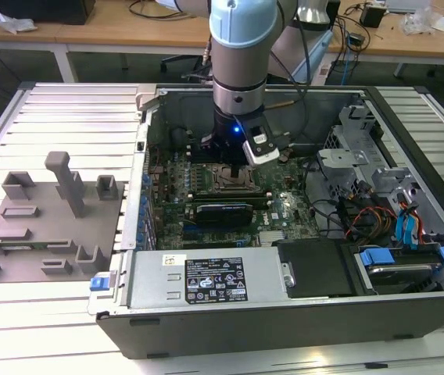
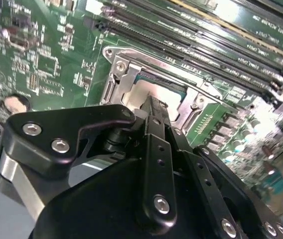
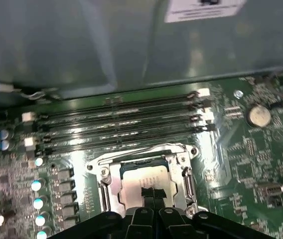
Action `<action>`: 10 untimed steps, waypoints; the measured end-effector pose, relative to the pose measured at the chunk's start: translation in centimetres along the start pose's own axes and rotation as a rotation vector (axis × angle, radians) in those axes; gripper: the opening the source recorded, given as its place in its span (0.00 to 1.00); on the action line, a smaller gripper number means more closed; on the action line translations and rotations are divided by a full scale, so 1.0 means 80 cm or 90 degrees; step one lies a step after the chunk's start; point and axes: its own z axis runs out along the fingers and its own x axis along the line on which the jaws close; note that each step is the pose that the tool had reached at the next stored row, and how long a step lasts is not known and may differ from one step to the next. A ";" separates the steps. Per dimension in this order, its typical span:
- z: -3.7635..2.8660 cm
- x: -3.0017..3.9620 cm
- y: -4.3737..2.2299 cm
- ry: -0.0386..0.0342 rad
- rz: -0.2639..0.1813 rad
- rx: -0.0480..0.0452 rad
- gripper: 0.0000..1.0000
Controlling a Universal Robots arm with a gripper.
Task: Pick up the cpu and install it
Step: 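Install the first cpu locking lever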
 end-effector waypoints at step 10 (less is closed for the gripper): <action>-0.0135 -0.0012 0.0012 0.0035 -0.036 0.0148 0.11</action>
